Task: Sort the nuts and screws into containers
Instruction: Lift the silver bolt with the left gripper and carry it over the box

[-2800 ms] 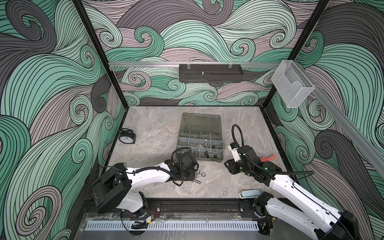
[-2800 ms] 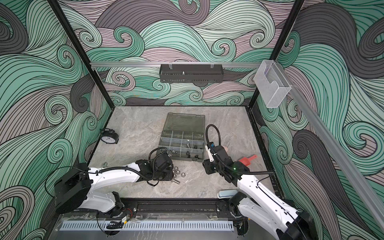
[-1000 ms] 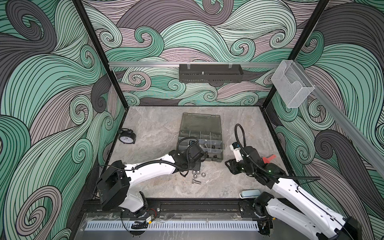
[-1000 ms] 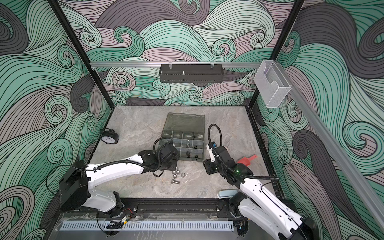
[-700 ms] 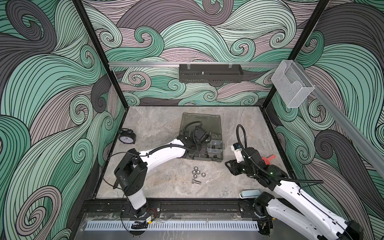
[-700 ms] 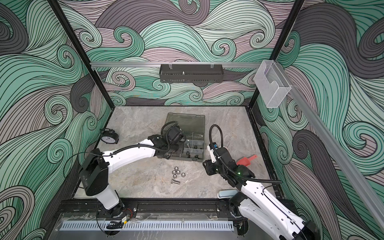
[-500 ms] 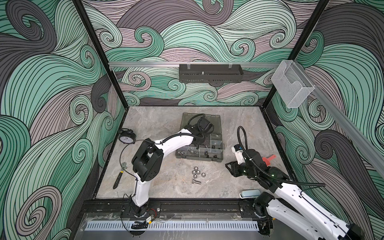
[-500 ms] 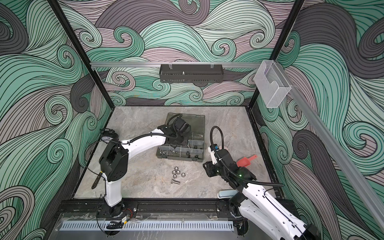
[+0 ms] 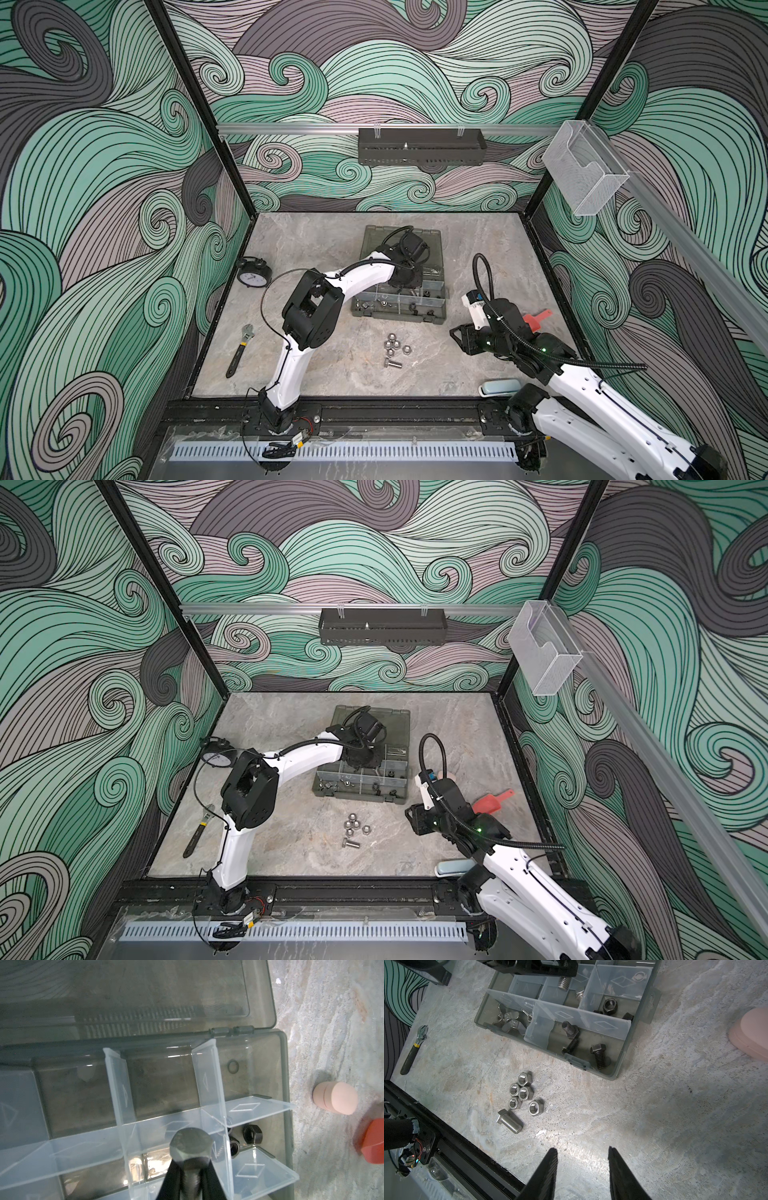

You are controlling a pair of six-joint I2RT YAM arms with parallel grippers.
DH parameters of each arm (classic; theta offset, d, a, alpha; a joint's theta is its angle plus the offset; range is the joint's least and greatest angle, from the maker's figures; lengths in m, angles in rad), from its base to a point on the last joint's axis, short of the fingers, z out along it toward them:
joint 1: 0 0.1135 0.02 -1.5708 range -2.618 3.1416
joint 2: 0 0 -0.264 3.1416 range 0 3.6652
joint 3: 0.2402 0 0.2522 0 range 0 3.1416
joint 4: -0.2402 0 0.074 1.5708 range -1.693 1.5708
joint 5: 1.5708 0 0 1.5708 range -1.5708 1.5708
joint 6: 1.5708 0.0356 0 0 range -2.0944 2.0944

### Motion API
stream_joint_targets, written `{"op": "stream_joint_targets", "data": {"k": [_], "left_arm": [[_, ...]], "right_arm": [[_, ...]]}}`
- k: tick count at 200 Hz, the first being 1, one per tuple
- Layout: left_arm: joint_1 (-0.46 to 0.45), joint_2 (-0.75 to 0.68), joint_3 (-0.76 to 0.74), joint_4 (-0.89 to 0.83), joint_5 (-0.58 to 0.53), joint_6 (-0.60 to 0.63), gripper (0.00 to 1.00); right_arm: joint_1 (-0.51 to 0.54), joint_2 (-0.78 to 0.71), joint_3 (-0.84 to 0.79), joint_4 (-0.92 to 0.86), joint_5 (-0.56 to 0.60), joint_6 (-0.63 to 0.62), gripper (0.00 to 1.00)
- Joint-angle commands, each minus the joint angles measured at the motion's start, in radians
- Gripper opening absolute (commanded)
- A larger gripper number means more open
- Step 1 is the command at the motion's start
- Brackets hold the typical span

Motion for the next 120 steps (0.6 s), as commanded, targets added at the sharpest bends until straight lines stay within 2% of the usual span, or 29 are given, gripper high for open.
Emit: {"op": "stream_joint_targets", "data": {"k": [1,48,120], "left_arm": [[0.000,-0.034,-0.041,0.035,0.042,-0.010,0.15],[-0.001,-0.046,-0.079,0.051,0.056,-0.017,0.16],[0.000,-0.143,-0.114,0.077,0.041,0.031,0.16]], "right_arm": [[-0.003,0.006,-0.006,0.007,-0.007,-0.005,0.42],[-0.003,0.025,-0.003,0.005,0.001,-0.005,0.42],[-0.003,-0.002,-0.002,-0.017,0.057,0.011,0.42]]}}
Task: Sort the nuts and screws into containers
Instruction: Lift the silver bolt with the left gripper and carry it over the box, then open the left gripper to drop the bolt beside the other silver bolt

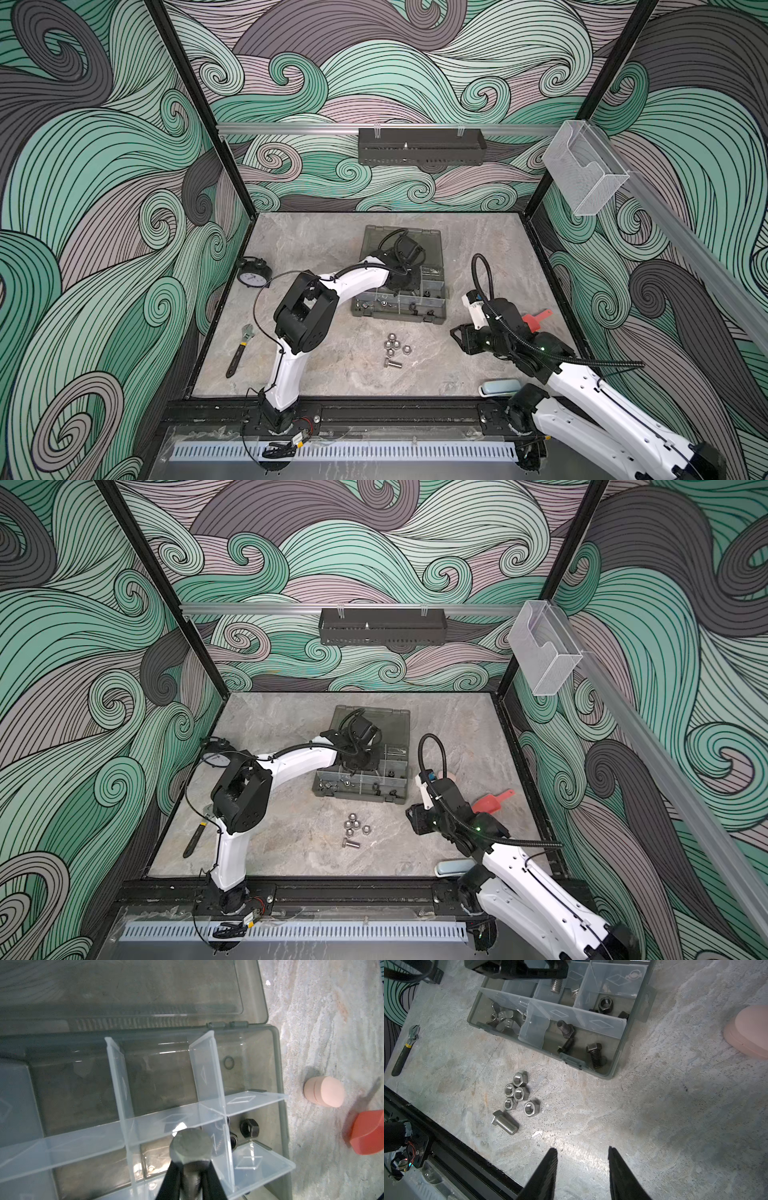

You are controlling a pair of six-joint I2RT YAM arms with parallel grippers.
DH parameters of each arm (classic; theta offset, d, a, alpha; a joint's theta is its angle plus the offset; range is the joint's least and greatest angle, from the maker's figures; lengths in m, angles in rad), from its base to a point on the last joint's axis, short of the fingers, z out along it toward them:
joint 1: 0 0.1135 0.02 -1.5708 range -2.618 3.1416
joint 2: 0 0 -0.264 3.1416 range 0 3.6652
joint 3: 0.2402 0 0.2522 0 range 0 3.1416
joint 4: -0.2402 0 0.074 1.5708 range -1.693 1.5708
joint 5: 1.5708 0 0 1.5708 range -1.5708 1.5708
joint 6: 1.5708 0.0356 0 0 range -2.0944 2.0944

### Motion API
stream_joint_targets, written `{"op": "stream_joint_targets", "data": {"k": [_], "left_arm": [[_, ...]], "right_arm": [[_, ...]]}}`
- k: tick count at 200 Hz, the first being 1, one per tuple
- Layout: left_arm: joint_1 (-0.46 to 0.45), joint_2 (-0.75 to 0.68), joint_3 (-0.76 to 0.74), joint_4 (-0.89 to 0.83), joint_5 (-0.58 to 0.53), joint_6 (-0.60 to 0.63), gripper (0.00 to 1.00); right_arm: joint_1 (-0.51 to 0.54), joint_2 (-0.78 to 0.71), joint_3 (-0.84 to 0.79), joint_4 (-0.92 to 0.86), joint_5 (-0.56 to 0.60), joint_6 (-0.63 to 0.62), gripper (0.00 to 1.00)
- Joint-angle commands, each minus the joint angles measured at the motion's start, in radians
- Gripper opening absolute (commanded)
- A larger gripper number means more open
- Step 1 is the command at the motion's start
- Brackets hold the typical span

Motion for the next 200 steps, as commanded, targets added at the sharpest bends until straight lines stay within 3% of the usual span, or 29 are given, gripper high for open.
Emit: {"op": "stream_joint_targets", "data": {"k": [1,66,97,132,166,200], "left_arm": [[-0.002,-0.064,0.007,-0.021,0.014,0.027,0.16],[-0.002,-0.048,-0.037,-0.007,0.018,0.010,0.16],[-0.002,-0.046,-0.036,-0.005,0.019,-0.004,0.33],[-0.002,-0.080,-0.031,-0.013,0.001,-0.004,0.39],[-0.002,-0.161,-0.077,-0.024,-0.012,-0.007,0.39],[-0.001,-0.327,-0.257,0.010,-0.049,-0.047,0.39]], "right_arm": [[-0.003,-0.008,-0.002,-0.014,0.032,0.010,0.42],[-0.003,-0.013,0.003,-0.025,0.030,0.014,0.42],[-0.003,-0.016,0.003,-0.025,0.025,0.015,0.42],[-0.002,-0.017,0.005,-0.027,0.021,0.015,0.42],[-0.003,-0.019,0.006,-0.029,0.013,0.016,0.42],[-0.001,-0.016,-0.005,-0.017,0.006,0.025,0.40]]}}
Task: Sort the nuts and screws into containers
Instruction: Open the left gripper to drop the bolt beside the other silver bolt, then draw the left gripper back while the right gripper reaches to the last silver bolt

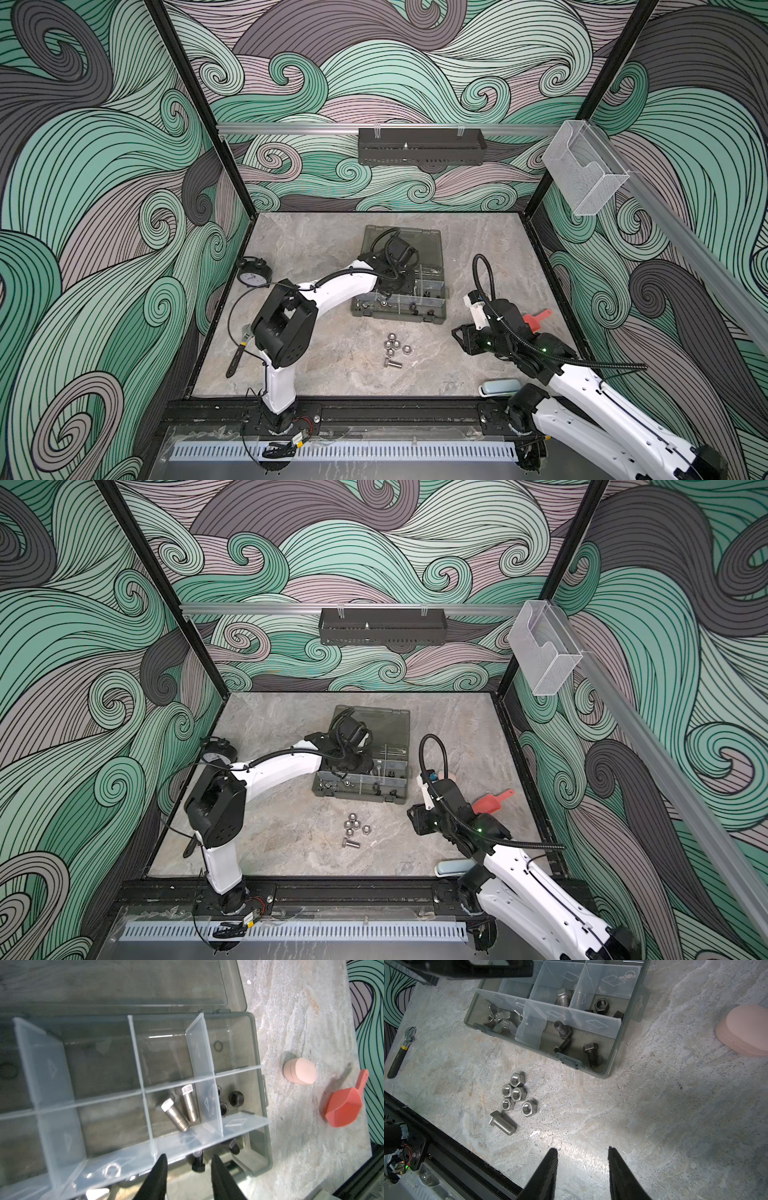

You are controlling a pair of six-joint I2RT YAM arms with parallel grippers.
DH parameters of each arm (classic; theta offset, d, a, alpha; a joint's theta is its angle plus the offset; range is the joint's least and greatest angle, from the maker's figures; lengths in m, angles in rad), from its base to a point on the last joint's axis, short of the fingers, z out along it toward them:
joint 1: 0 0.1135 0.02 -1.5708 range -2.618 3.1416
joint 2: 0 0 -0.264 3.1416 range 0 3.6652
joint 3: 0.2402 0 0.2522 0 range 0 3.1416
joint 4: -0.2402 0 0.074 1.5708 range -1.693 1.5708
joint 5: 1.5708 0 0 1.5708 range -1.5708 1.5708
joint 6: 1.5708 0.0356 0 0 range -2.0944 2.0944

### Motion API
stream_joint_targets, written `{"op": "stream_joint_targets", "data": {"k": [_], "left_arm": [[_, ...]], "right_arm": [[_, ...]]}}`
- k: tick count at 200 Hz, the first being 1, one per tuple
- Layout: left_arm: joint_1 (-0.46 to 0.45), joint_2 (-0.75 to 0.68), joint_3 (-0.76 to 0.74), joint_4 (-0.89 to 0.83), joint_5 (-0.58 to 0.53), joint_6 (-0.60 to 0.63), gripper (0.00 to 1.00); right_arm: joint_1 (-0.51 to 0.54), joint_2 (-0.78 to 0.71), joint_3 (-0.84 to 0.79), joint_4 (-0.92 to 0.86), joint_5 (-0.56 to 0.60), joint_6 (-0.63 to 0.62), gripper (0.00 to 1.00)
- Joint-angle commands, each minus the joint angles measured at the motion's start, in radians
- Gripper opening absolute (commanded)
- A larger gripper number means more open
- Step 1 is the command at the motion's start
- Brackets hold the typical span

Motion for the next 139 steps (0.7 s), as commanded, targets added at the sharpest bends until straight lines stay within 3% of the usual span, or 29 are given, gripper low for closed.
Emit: {"op": "stream_joint_targets", "data": {"k": [1,29,72,139], "left_arm": [[0.000,-0.124,-0.095,0.003,-0.049,-0.041,0.39],[0.001,-0.287,-0.259,0.002,-0.099,-0.075,0.39],[0.003,-0.553,-0.487,-0.037,-0.169,-0.154,0.40],[0.005,-0.873,-0.723,-0.108,-0.261,-0.256,0.41]], "right_arm": [[-0.001,-0.002,-0.004,-0.001,-0.003,0.020,0.40],[0.046,0.047,0.002,0.026,0.007,0.023,0.39],[0.215,0.168,0.036,0.077,0.070,0.018,0.40],[0.411,0.350,0.073,0.161,0.102,-0.011,0.41]]}}
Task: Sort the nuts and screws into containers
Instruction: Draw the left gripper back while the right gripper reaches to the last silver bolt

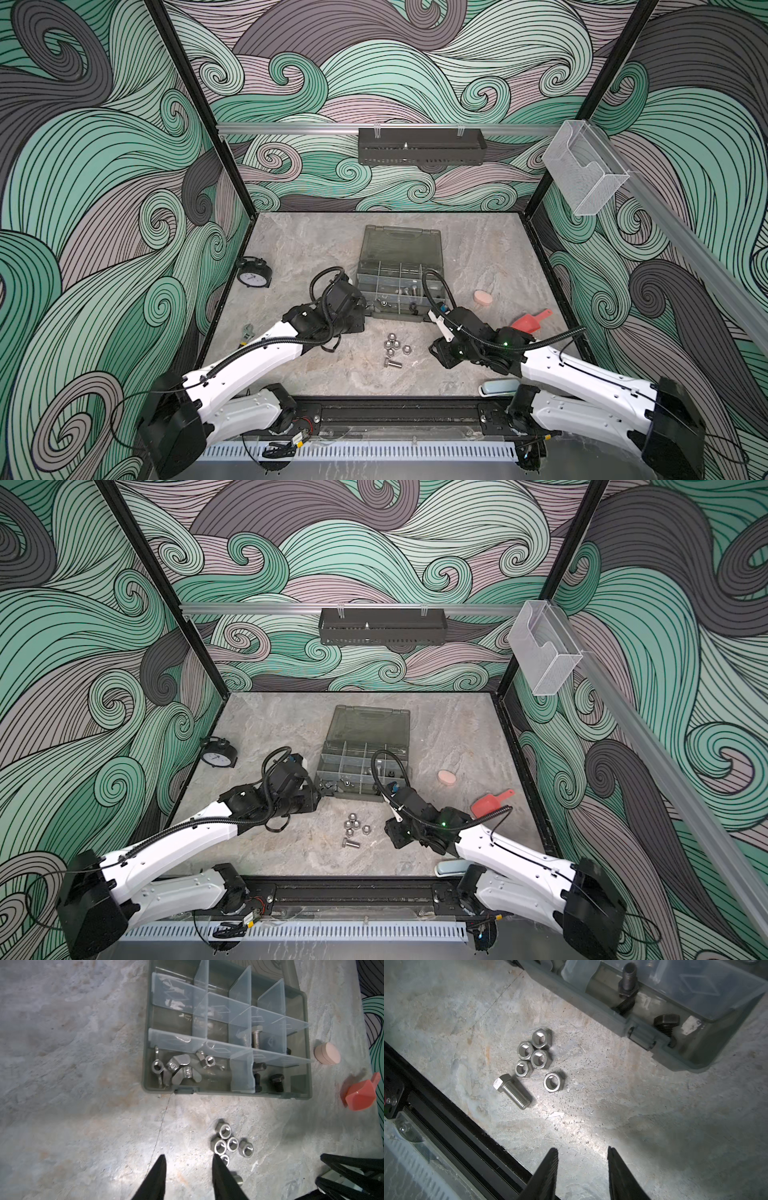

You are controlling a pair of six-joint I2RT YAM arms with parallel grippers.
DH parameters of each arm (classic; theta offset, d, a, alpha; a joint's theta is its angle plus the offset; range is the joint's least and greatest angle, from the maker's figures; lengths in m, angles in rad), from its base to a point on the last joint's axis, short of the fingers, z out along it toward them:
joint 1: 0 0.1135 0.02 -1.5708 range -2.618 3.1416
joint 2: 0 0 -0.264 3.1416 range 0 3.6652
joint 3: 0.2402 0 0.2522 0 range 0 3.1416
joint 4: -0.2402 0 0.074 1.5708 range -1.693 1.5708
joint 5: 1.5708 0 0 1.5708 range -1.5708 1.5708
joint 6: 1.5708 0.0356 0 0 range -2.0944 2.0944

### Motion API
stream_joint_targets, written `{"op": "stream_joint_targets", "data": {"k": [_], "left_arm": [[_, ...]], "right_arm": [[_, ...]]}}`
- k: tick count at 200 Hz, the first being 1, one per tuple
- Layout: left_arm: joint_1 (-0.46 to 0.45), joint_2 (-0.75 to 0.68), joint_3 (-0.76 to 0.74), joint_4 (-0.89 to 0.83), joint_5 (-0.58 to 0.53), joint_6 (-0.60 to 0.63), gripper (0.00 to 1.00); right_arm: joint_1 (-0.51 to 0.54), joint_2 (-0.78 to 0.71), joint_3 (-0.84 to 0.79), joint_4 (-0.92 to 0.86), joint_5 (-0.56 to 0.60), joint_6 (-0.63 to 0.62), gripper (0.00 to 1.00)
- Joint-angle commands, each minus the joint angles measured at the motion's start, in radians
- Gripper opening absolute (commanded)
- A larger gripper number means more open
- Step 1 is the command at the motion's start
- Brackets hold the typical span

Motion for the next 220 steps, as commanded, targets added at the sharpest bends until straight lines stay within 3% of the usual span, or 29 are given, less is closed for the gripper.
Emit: {"op": "stream_joint_targets", "data": {"k": [1,78,151,220], "left_arm": [[0.005,-0.088,-0.050,-0.058,-0.068,-0.067,0.41],[0.006,-0.367,-0.196,-0.107,-0.104,-0.119,0.42],[0.005,-0.371,-0.211,-0.117,-0.079,-0.151,0.43],[0.005,-0.385,-0.222,-0.121,-0.064,-0.176,0.43]], "right_arm": [[0.068,0.047,0.032,0.053,0.033,-0.020,0.41],[0.217,0.300,0.135,0.121,0.043,-0.116,0.44],[0.227,0.471,0.189,0.215,-0.009,-0.149,0.43],[0.248,0.570,0.212,0.232,0.031,-0.133,0.38]]}}
